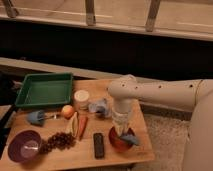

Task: Wipe red bowl with sponge

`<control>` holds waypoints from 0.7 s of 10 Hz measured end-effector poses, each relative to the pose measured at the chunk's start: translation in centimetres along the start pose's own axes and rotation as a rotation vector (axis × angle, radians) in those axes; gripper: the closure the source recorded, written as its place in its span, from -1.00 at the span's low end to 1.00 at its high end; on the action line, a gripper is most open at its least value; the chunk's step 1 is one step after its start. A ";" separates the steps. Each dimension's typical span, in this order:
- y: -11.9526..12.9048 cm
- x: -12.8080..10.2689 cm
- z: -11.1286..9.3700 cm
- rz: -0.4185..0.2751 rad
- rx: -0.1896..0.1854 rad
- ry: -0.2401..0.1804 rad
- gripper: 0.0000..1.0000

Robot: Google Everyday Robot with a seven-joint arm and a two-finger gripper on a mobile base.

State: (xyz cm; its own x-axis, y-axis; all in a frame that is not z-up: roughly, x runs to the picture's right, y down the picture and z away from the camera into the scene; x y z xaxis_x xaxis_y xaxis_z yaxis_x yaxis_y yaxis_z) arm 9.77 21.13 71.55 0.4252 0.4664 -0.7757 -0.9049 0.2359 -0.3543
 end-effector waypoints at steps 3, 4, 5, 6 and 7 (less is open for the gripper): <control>-2.4 -2.2 -0.6 0.043 0.029 -0.022 1.00; -2.3 -3.6 -0.9 0.042 0.036 -0.032 1.00; -2.0 -4.3 -1.1 0.035 0.037 -0.039 1.00; -1.5 -4.6 -1.3 0.024 0.031 -0.046 1.00; -0.8 -4.4 -1.3 0.004 0.022 -0.049 1.00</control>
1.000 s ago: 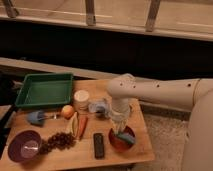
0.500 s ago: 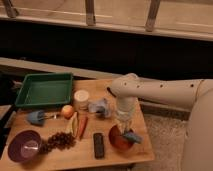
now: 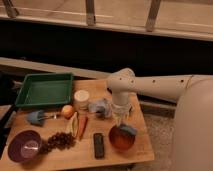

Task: Wipe red bowl with sponge

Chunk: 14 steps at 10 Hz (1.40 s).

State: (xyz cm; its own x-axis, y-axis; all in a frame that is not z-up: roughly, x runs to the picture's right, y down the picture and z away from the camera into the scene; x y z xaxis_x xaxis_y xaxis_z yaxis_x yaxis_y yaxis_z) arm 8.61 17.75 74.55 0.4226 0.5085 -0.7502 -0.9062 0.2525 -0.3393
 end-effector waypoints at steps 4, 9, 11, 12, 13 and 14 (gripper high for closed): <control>4.9 3.2 0.3 -0.118 -0.035 0.028 1.00; 2.8 4.3 0.8 -0.058 -0.005 0.059 1.00; 0.7 2.0 -0.2 -0.030 0.015 0.033 1.00; 0.5 1.1 -0.5 -0.032 0.018 0.020 1.00; 0.8 0.0 -1.1 -0.041 0.018 0.004 1.00; 1.6 -0.6 -1.4 -0.063 0.012 -0.007 1.00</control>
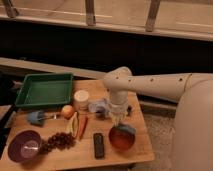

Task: Wipe red bowl with sponge

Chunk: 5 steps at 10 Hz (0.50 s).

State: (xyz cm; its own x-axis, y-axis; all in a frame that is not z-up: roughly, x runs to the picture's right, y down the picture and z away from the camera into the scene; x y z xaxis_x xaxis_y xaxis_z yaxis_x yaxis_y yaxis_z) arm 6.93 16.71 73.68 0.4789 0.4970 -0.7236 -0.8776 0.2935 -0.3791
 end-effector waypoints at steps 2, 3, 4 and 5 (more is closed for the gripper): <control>1.4 0.5 -0.3 -0.035 -0.012 -0.012 1.00; 3.1 1.2 -0.3 -0.068 -0.016 -0.011 1.00; 4.2 1.9 -0.2 -0.090 -0.018 -0.008 1.00; 4.9 3.0 0.0 -0.105 -0.018 0.004 1.00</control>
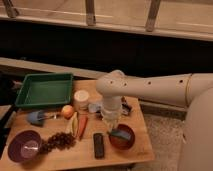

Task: Wipe red bowl with sponge

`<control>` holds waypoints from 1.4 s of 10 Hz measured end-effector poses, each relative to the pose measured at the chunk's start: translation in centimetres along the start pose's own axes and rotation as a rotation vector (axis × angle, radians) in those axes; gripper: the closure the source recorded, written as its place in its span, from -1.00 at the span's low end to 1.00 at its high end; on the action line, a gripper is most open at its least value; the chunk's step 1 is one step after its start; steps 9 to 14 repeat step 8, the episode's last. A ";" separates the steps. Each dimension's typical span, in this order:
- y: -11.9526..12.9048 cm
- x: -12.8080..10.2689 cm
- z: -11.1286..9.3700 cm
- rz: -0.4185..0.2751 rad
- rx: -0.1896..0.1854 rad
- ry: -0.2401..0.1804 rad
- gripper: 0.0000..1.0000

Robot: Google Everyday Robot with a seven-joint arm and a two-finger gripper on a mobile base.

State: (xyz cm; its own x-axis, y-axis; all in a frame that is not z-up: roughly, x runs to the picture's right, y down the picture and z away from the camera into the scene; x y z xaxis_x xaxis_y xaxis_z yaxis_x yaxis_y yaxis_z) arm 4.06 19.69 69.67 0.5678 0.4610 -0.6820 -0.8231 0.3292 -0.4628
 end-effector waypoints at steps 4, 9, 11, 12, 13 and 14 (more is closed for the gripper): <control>-1.7 2.0 1.6 0.022 0.020 0.064 1.00; -4.9 -0.1 2.0 0.082 0.027 0.057 1.00; -4.9 -0.1 2.0 0.082 0.027 0.057 1.00; -4.9 -0.1 2.0 0.082 0.027 0.057 1.00; -4.9 -0.1 2.0 0.082 0.027 0.057 1.00; -4.9 -0.1 2.0 0.082 0.027 0.057 1.00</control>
